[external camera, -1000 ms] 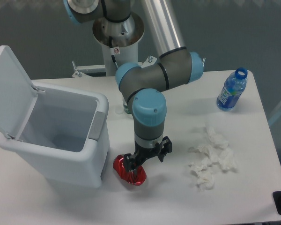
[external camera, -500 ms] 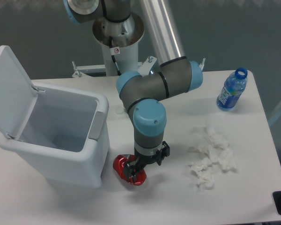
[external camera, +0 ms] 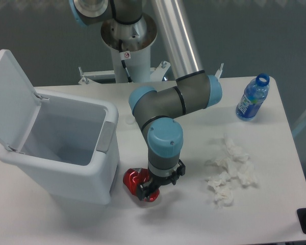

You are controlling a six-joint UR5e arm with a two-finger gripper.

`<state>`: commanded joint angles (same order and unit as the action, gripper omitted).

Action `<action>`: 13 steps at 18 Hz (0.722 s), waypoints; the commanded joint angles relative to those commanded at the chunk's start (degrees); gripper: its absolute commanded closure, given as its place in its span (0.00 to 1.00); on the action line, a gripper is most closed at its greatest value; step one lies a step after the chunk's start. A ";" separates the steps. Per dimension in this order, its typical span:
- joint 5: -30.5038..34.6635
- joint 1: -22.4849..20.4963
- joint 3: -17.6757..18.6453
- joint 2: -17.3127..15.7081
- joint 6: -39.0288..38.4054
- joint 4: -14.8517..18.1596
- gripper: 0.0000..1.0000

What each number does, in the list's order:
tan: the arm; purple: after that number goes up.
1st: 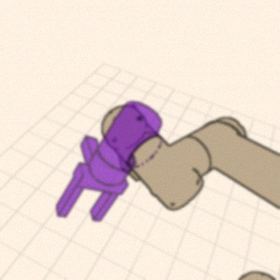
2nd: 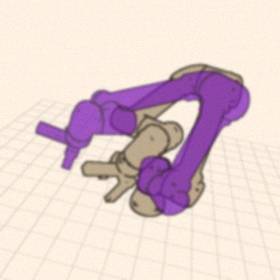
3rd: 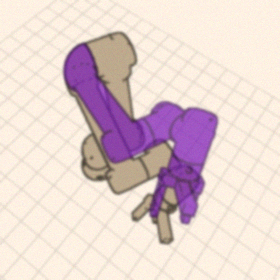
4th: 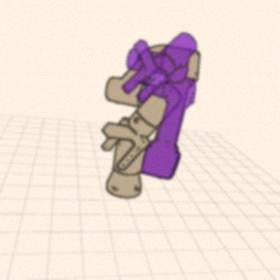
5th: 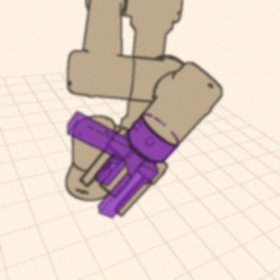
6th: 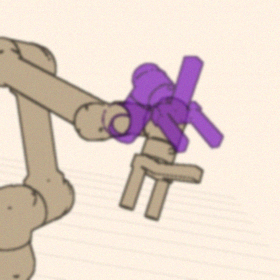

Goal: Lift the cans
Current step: 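Close the gripper on the red can and adjust the grip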

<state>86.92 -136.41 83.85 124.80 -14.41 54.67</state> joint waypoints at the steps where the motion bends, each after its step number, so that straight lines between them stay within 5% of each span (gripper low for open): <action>1: 0.00 0.00 0.00 0.35 -0.09 -0.09 0.00; 13: 0.70 1.05 0.09 2.20 -2.72 -0.09 0.00</action>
<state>87.63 -135.35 83.94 127.00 -17.14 54.58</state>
